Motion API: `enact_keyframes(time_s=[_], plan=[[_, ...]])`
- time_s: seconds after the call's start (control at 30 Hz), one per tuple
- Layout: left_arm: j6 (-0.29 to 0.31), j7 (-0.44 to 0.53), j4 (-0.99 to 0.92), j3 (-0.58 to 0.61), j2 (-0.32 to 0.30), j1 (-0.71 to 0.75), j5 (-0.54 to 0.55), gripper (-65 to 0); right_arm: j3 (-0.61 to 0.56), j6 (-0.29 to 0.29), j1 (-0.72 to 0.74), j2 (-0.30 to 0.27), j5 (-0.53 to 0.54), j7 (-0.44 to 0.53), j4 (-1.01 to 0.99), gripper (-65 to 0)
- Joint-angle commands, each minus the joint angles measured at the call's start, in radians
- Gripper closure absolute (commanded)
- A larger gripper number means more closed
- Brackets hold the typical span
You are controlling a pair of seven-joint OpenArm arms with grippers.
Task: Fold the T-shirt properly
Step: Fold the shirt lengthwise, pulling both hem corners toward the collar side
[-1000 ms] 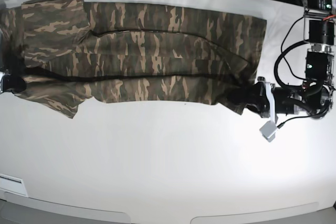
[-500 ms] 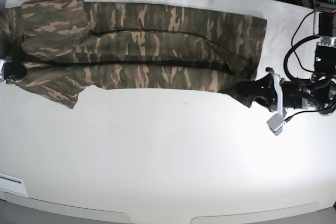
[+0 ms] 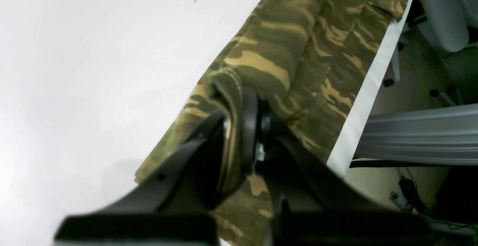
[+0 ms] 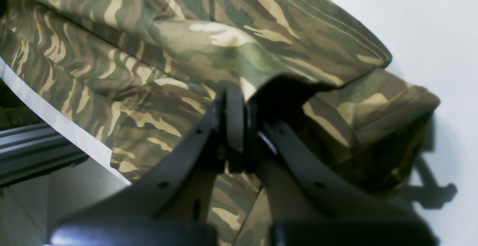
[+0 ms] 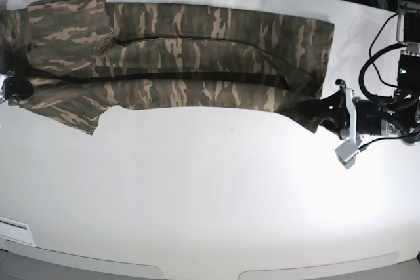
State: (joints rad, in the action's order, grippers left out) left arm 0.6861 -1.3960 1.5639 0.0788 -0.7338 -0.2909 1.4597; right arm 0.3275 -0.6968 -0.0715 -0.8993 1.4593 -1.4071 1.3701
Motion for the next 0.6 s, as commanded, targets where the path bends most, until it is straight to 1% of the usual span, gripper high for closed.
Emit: enact_keyframes(time_s=[0.0, 0.1, 0.23, 0.27, 0.37, 0.57], plan=[[0.012, 0.0, 0.014, -0.008, -0.017, -0.018, 0.024, 0.0, 0.014, -0.001, 0.013, -0.029, 0.024, 0.011, 0.016, 0.0], [0.012, 0.0, 0.014, -0.008, -0.017, -0.007, 0.024, 0.0, 0.014, -0.001, 0.009, -0.026, 0.024, 0.011, 0.016, 0.0], [0.012, 0.0, 0.014, -0.008, -0.017, 0.038, 0.024, 0.0, 0.014, -0.001, -0.043, -0.026, 0.024, 0.011, 0.016, 0.0], [0.012, 0.0, 0.014, -0.008, -0.017, 0.051, 0.024, 0.0, 0.014, -0.001, -0.056, -0.026, 0.024, 0.026, 0.016, 0.0], [0.012, 0.0, 0.014, -0.008, -0.017, 0.079, 0.024, 0.0, 0.017, -0.001, -0.073, -0.014, 0.024, 0.019, 0.016, 0.0], [0.012, 0.0, 0.014, -0.008, -0.017, 0.083, 0.024, 0.0, 0.028, -0.001, -0.108, -0.004, 0.024, 0.019, 0.016, 0.0]])
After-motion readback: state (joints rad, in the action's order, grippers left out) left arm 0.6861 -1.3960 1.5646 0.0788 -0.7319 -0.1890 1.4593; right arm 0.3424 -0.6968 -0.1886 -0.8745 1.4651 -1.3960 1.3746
